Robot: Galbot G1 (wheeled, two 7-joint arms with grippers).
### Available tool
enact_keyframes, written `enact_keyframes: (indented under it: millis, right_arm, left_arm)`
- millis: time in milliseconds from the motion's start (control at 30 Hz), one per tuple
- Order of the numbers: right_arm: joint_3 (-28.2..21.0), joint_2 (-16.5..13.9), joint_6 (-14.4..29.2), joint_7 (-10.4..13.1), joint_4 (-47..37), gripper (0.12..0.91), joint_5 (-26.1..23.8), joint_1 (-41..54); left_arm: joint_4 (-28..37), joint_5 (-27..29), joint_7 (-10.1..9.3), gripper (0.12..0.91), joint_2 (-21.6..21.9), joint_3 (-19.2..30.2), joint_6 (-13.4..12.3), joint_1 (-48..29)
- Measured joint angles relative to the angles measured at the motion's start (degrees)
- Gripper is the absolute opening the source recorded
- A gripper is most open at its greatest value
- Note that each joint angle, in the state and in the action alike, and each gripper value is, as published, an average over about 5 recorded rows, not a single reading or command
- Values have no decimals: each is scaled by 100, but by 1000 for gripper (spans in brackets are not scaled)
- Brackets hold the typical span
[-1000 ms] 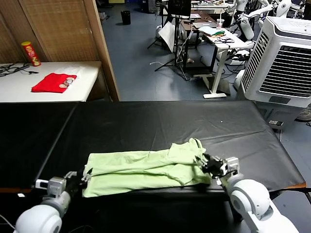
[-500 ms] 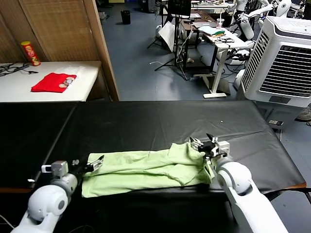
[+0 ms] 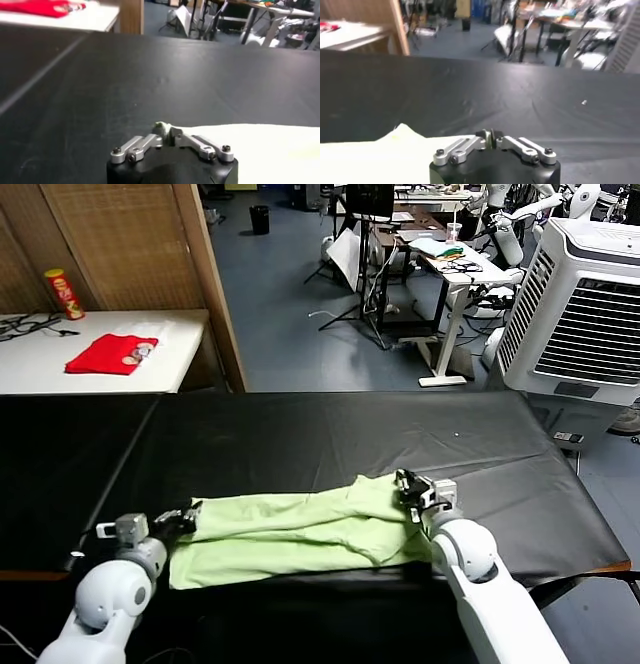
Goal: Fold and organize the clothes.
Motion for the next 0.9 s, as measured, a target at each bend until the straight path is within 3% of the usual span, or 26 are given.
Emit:
enact_keyframes:
  millis: [167,233,333,500,633,767,900]
  right_arm:
    - [56,152,16,21,120,128,17,-208]
    - [99,154,-30,-43,209,163,59,-301]
    - [183,101,-63,-166,414,293,82,-453]
    - [356,-70,-61,-321,914,577,120,-747]
    - [462,-157,-35,-376,1305,753,137,-995]
    - [493,-160,-11,-396,1568,794,138,-1199]
    - [461,-148,-6,-400,1717,798,137,-1288]
  left_arm:
    - [90,550,-22,129,-168,40,-262,-40]
    - [69,607,-21,129,-204,41,-300,-33]
    - [-6,635,-20,154,-202,25,-363,13]
    - [-204,620,-15,372,-108,-82,-381,164]
    - [-417,551,-15,590,-52,-224,-382,348]
    - [-696,489,-18,759,-128,-415,-435,651]
    - [-966,485,-14,795,-296,-545,-495,1028]
